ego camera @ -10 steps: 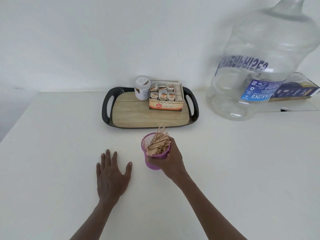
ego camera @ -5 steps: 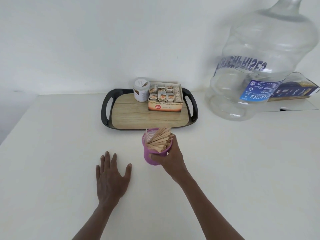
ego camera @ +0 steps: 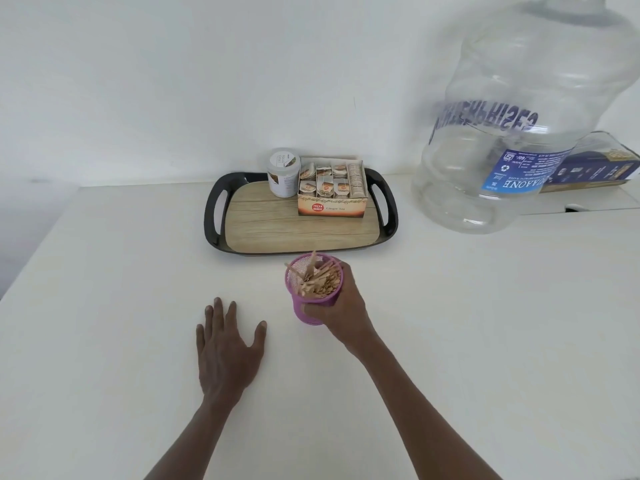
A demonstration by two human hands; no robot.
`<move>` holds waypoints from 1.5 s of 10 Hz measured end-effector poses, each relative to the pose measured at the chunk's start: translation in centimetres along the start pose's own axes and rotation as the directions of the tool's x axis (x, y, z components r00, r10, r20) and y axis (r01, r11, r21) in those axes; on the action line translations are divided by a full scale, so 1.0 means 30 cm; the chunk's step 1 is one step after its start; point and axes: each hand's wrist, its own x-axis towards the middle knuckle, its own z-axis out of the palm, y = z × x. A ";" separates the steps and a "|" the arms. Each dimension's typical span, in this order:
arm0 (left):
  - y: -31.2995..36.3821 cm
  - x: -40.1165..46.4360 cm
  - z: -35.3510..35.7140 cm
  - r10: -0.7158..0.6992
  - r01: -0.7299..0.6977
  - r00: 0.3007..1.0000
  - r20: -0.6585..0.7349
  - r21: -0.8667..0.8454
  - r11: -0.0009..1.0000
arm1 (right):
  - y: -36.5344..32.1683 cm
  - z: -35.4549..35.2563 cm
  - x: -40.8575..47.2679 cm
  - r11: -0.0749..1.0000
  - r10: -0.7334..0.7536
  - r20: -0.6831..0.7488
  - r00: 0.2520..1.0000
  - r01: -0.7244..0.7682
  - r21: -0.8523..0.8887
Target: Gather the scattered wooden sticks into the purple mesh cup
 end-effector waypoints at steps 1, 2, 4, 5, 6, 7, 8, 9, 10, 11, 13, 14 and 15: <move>-0.001 0.002 -0.003 -0.002 0.002 1.000 -0.001 0.001 1.000 | -0.003 0.011 -0.004 0.997 -0.025 0.069 0.997 0.029 -0.071; 0.005 0.002 -0.003 -0.003 0.003 1.000 0.000 -0.008 1.000 | 0.001 0.007 0.001 0.999 -0.030 -0.004 1.000 0.030 -0.013; 0.004 0.000 -0.006 -0.003 0.003 1.000 0.001 -0.015 1.000 | -0.010 0.014 0.012 0.999 -0.050 -0.005 0.999 0.050 -0.014; 0.005 -0.003 -0.007 -0.006 0.006 1.000 0.000 -0.018 1.000 | -0.013 0.019 0.013 0.998 -0.053 0.021 0.998 0.054 -0.027; 0.004 -0.002 -0.006 0.000 0.000 1.000 -0.003 -0.030 1.000 | -0.010 0.023 0.008 0.998 -0.055 -0.013 0.998 0.055 -0.008; 0.005 -0.002 -0.003 -0.006 0.006 1.000 0.002 -0.022 1.000 | -0.011 0.023 0.008 0.998 -0.062 -0.060 0.996 0.062 0.001; 0.001 0.001 -0.003 -0.003 0.003 1.000 0.003 -0.023 1.000 | -0.007 0.028 0.002 0.992 -0.108 -0.008 0.994 0.108 -0.059; 0.005 -0.001 -0.001 -0.013 0.013 1.000 0.003 -0.029 0.999 | -0.011 0.019 -0.001 0.996 -0.093 -0.118 0.989 0.093 -0.005; 0.003 0.000 -0.002 -0.008 0.008 1.000 0.007 -0.026 1.000 | -0.010 0.026 -0.009 0.992 -0.114 -0.042 0.993 0.112 -0.059; 0.003 0.001 -0.002 -0.013 0.013 1.000 0.010 -0.025 1.000 | -0.012 0.024 -0.015 0.996 -0.086 -0.126 0.988 0.088 0.011; 0.002 0.002 -0.001 -0.009 0.009 1.000 0.009 -0.022 1.000 | -0.015 0.019 -0.024 0.996 -0.087 -0.128 0.988 0.087 -0.006; 0.002 -0.001 0.000 -0.011 0.012 1.000 0.009 -0.021 1.000 | -0.019 0.017 -0.023 0.995 -0.094 -0.077 0.993 0.091 -0.038; -0.001 0.002 0.001 -0.004 0.004 1.000 0.004 -0.024 1.000 | -0.015 0.020 -0.028 0.997 -0.082 -0.110 0.991 0.082 -0.007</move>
